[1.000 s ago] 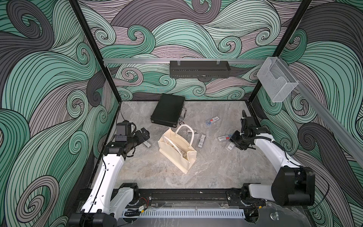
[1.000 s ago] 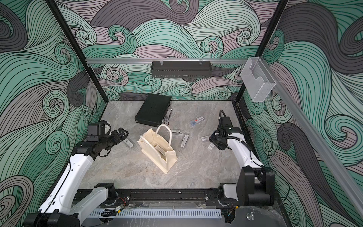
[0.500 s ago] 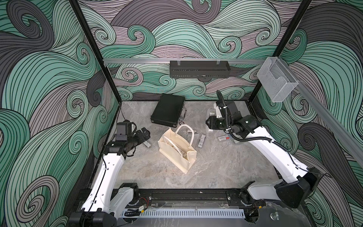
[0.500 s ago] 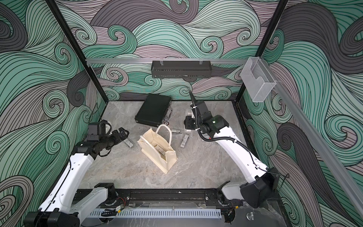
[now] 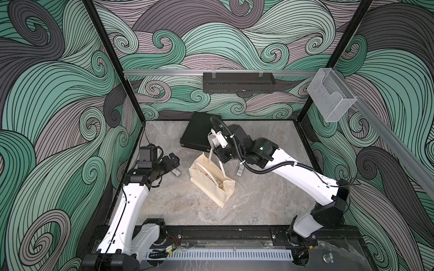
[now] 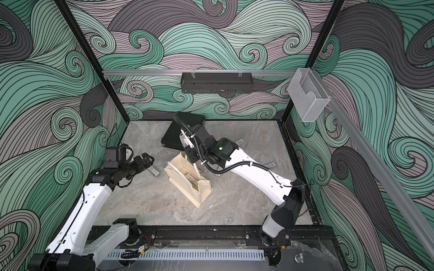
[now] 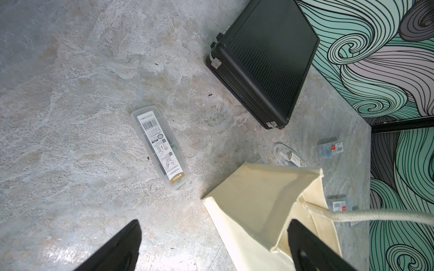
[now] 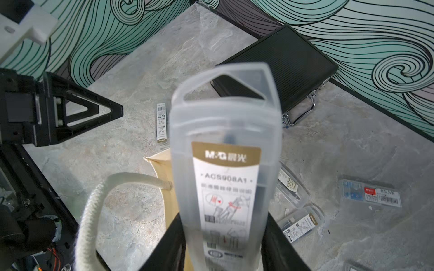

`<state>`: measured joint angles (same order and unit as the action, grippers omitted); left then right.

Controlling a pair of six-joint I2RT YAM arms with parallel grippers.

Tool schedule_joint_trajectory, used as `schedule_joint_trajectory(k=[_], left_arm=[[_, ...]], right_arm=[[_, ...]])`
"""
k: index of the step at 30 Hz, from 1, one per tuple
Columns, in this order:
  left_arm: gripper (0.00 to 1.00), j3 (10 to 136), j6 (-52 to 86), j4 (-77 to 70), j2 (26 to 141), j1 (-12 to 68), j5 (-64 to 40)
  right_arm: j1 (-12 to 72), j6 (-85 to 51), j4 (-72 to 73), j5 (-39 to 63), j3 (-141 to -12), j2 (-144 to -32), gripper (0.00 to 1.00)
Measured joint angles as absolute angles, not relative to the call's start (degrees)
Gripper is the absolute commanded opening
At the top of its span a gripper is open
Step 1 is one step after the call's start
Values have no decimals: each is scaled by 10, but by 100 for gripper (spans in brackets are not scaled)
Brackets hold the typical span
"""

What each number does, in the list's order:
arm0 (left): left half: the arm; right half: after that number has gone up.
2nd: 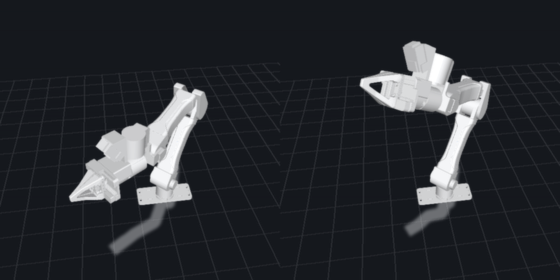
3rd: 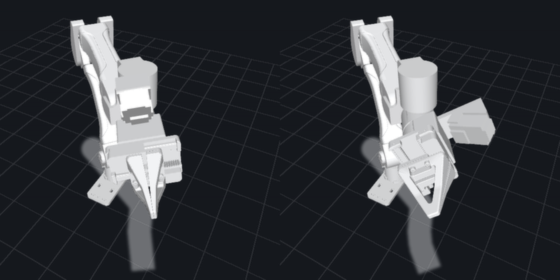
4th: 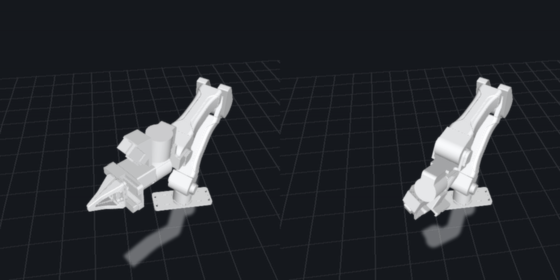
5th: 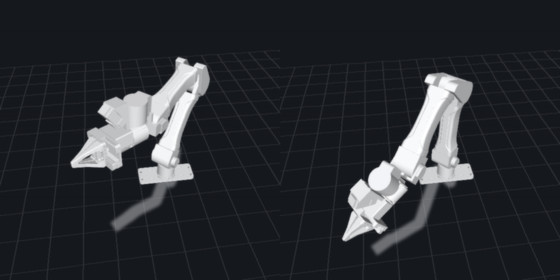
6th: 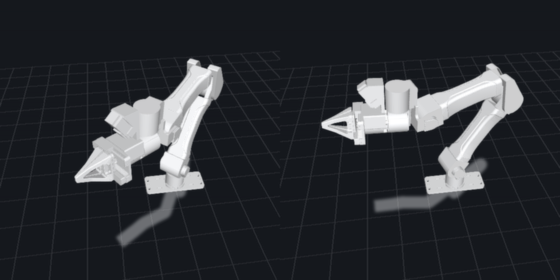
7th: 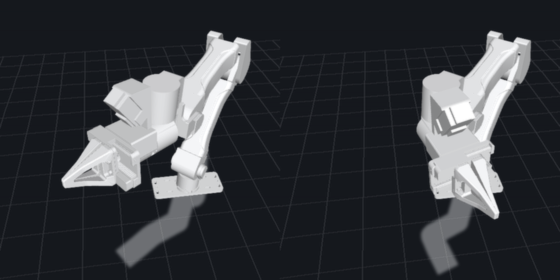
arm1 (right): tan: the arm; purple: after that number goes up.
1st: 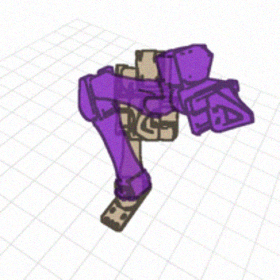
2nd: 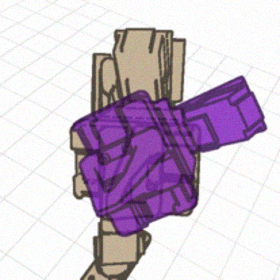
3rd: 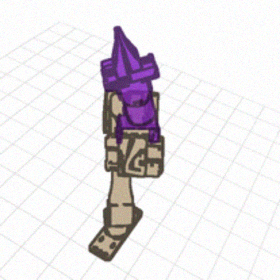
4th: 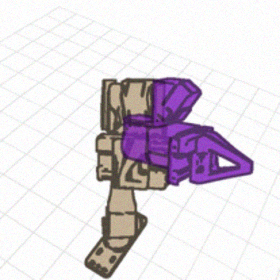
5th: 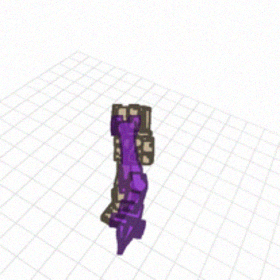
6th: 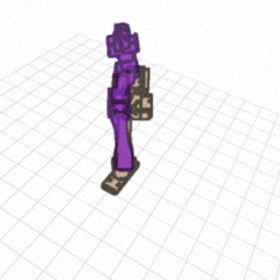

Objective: Put the compass set into the canvas bag
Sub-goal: Place the compass set in the canvas bag.

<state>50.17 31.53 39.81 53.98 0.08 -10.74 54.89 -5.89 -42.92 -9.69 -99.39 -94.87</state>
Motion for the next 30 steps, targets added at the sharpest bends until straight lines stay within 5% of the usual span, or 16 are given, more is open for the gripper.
schedule_joint_trajectory(k=[18,30], left_arm=[[98,509,316,410,522,1,-107],[98,509,316,410,523,1,-107]], right_arm=[[549,-28,-487,-254,-1066,-944,44],[577,-14,-478,-180,-1079,-947,43]])
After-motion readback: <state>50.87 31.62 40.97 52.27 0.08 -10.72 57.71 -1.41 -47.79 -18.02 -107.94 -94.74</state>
